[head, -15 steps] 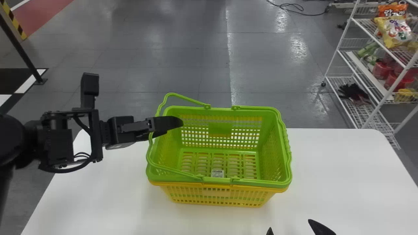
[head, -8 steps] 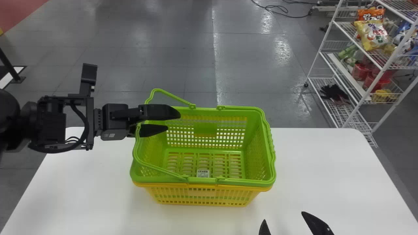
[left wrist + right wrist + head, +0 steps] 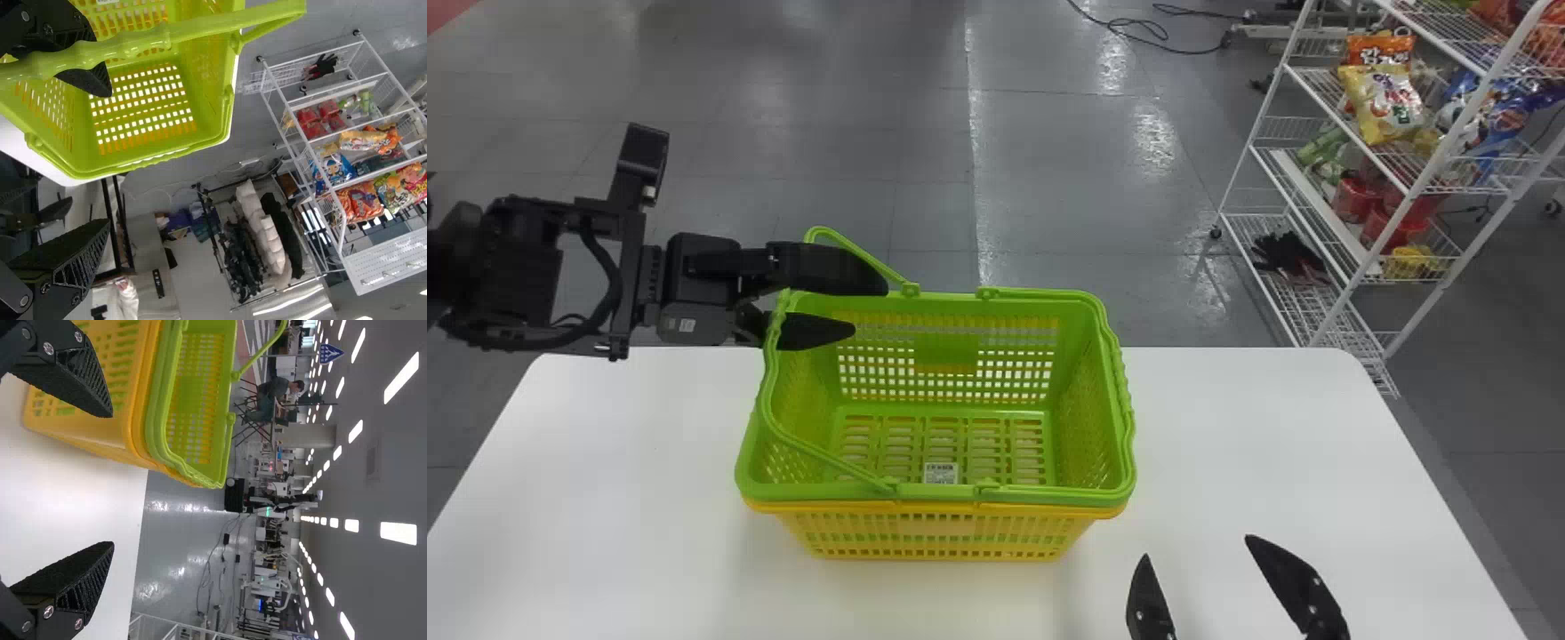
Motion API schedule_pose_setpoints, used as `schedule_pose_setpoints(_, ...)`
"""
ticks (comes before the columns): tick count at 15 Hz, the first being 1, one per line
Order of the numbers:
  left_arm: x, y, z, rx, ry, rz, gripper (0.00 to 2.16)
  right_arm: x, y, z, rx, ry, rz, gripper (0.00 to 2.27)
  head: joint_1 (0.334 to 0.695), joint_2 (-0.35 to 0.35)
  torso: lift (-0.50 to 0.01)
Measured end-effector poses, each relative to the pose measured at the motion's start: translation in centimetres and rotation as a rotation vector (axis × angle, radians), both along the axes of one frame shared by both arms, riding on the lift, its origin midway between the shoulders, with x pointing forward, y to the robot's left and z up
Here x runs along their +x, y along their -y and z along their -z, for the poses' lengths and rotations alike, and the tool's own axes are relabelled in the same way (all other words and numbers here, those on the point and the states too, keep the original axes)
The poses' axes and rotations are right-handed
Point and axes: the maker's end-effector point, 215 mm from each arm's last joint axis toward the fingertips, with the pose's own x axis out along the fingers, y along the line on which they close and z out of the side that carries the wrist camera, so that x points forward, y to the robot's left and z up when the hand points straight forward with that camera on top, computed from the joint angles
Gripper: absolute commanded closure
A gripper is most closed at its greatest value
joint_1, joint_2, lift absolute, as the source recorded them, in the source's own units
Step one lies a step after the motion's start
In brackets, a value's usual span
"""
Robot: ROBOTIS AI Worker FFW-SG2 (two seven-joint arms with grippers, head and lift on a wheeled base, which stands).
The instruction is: Grasp handle with right gripper to insert into left gripper then lift and swing left to center
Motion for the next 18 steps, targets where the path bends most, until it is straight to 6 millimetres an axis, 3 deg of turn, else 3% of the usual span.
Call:
schedule_pose_setpoints(5, -0.8, 1.3, 0.1, 0.006, -0.022, 0.044, 0.15, 4.0, 1.9, -1.7, -0.024, -0.003, 0.041, 0.17, 0.695, -0.137, -0.093)
schedule_pose_setpoints(7, -1.0, 2.0, -0.7, -0.014, -0.023, 0.061, 0.15, 5.2, 2.2, -1.8, -0.038, -0.017, 0.051, 0.53, 0.695, -0.148, -0.093)
schedule_pose_setpoints(8, -1.0, 2.3, -1.1, -0.027, -0.022, 0.068, 0.15, 5.7, 2.5, -1.6, -0.049, -0.027, 0.060, 0.82, 0.695, -0.158, -0.093)
schedule_pose_setpoints(9, -1.0, 2.7, -1.5, -0.036, -0.021, 0.075, 0.15, 6.0, 2.7, -1.4, -0.059, -0.037, 0.064, 1.48, 0.695, -0.164, -0.093)
schedule_pose_setpoints(10, -1.1, 3.3, -1.9, -0.044, -0.019, 0.085, 0.15, 6.3, 2.8, -1.2, -0.071, -0.050, 0.070, 1.91, 0.695, -0.169, -0.093)
schedule_pose_setpoints(13, -1.0, 4.2, -2.8, -0.063, -0.016, 0.102, 0.15, 7.4, 3.1, -0.4, -0.109, -0.086, 0.089, 2.16, 0.695, -0.186, -0.093)
schedule_pose_setpoints(18, -0.9, 4.9, -3.6, -0.073, -0.005, 0.113, 0.15, 9.4, 2.0, 0.0, -0.180, -0.117, 0.077, 2.22, 0.695, -0.177, -0.093)
